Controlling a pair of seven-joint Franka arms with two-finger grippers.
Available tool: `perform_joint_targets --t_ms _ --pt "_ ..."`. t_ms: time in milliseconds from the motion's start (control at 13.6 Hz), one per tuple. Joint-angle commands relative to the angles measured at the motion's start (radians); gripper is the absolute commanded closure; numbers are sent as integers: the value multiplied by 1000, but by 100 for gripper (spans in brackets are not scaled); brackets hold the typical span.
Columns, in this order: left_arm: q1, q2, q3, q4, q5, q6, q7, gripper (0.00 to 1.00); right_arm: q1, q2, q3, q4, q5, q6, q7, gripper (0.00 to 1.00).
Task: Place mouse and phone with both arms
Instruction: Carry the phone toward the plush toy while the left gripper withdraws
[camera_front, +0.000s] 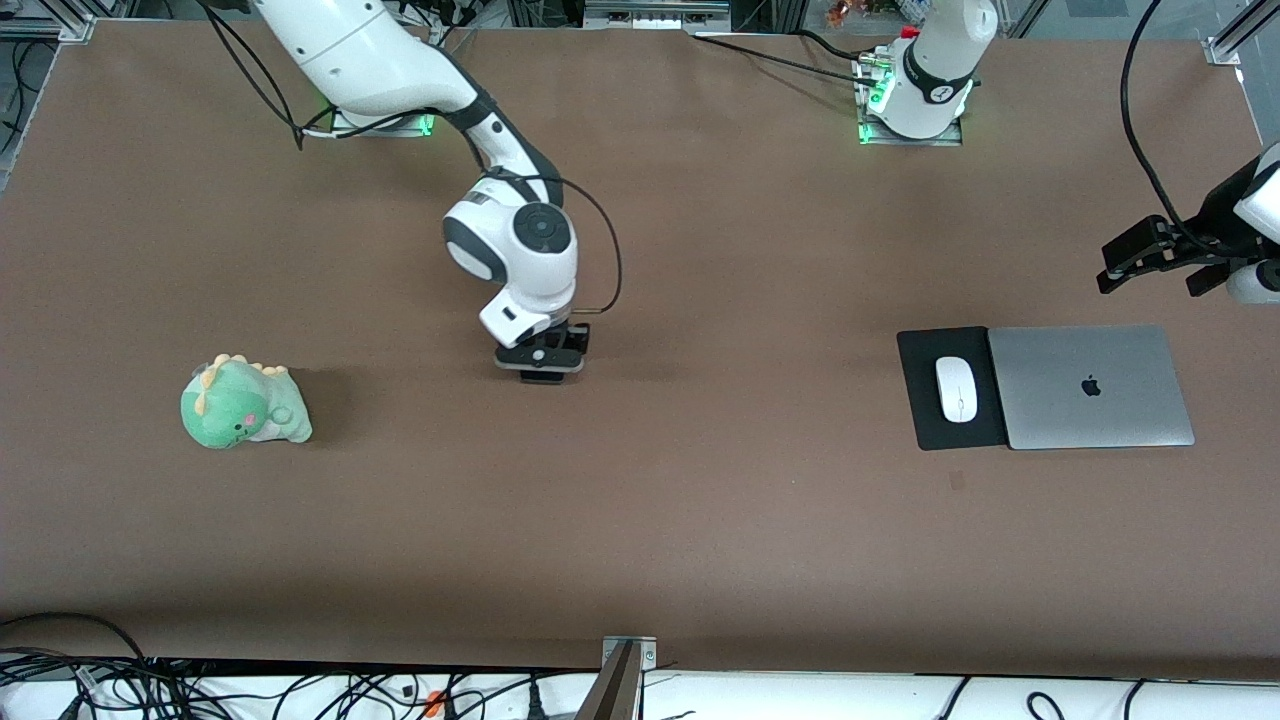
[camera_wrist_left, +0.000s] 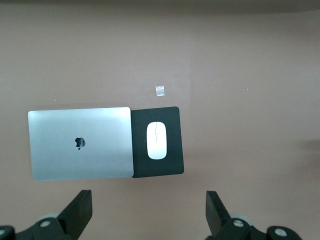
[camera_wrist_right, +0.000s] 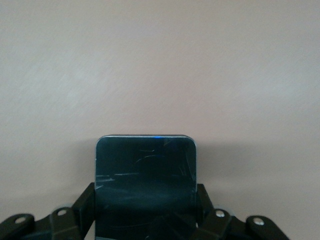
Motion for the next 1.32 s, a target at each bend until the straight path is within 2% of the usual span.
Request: perform_joint_targets --t_ms 0,147,440,806,1099,1246 --pt "4 13 1 33 -24 -25 23 0 -82 -90 10 -18 111 -76 -229 100" --pt "4 13 -2 33 -24 -25 20 0 -142 -153 7 -34 196 -145 -383 100" --pt "4 13 -1 33 -24 -25 25 0 -283 -244 7 -144 213 -125 -527 100" --pt "17 13 2 36 -33 -25 25 0 -456 -312 4 -377 213 140 -662 100" --pt "17 13 2 36 -30 -25 25 0 -495 -292 4 -460 213 324 -661 100" --pt "17 13 2 36 -30 -25 25 0 -496 -241 1 -466 213 402 -663 100"
